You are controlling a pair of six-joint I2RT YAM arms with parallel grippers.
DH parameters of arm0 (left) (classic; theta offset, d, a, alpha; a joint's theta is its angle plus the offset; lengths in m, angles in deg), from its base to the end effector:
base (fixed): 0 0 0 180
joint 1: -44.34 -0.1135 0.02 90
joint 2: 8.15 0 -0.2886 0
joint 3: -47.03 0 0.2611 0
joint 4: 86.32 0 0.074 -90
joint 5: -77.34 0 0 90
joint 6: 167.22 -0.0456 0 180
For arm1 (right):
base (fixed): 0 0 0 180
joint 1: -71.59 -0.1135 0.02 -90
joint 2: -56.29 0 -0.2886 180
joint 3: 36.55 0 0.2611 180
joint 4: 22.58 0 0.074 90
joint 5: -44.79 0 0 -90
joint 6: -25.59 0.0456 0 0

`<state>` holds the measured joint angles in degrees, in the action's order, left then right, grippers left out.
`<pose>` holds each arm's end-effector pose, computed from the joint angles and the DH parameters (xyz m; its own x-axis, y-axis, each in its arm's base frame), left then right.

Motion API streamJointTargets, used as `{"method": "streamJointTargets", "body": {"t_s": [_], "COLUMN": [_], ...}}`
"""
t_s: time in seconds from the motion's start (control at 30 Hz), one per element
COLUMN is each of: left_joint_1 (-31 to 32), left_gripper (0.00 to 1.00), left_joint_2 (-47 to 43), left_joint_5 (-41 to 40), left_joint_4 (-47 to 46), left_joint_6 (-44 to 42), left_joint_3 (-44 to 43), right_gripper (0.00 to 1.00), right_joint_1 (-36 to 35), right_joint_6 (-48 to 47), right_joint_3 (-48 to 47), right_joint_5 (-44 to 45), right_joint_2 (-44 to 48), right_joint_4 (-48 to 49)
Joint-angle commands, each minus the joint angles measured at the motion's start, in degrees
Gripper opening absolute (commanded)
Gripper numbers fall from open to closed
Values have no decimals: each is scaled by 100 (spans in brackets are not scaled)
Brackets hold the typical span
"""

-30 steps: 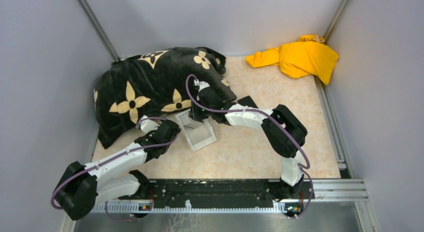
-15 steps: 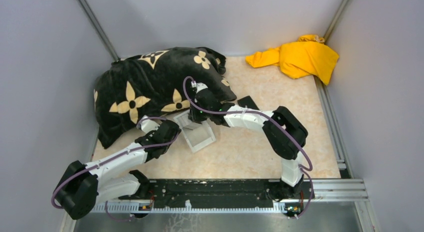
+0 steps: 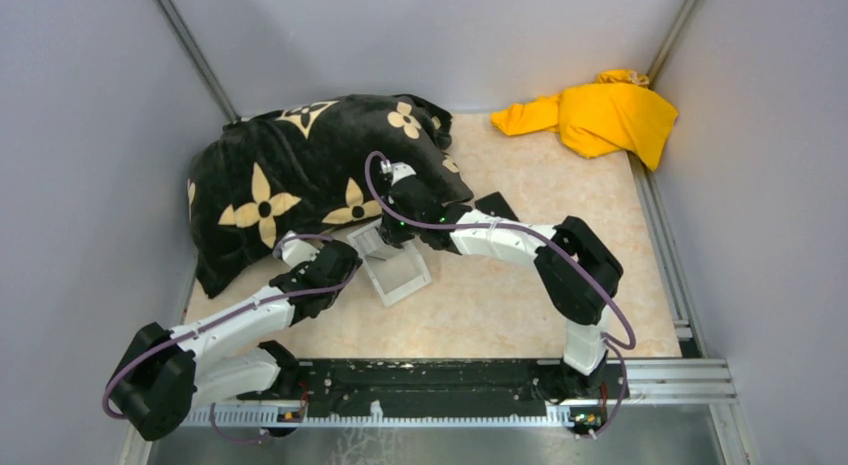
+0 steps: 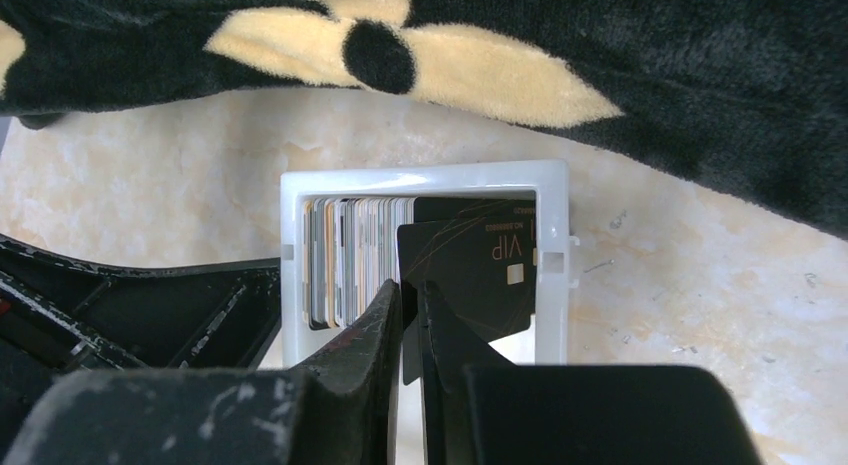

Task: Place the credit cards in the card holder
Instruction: Pick up the credit card from the storage box.

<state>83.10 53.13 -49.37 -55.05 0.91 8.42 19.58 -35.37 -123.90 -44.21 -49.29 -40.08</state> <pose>0.1631 -0.0960 0.1766 -0.3523 -0.7232 -0.5940 -0.5701 0.6692 -0.4766 0.2731 0.3483 0.2400 -0.6925 -0.0982 -0.7147 -0.5068 0.7712 0.3851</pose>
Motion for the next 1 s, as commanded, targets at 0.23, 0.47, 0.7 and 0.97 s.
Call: {"method": "streamJointTargets", "body": {"t_s": [0.23,0.47,0.7,0.97], "left_joint_1": [-36,-34,-27,-27], "left_gripper": [96,99,99,99], "left_joint_2": [-122,-330,-766,-709], "left_joint_5": [-73,-26,281,1120], "left_joint_4": [196,-45,-460,-813], "left_joint_6": [-301,-1422,-2513,-3490], "left_joint_3": [-314,-661,-845,-1225], "right_gripper": [0,0,0,0], "right_joint_1": [-311,-363,-369,-295], "right_joint_6": [-694,-1134,-1427,-1366], "right_joint_3": [-566,-512,-382,-44], "right_joint_5": [893,1454,1547,1095], "right_joint_2": [386,726,1280,2088], "right_joint_4": [-543,-728,-719,-919]}}
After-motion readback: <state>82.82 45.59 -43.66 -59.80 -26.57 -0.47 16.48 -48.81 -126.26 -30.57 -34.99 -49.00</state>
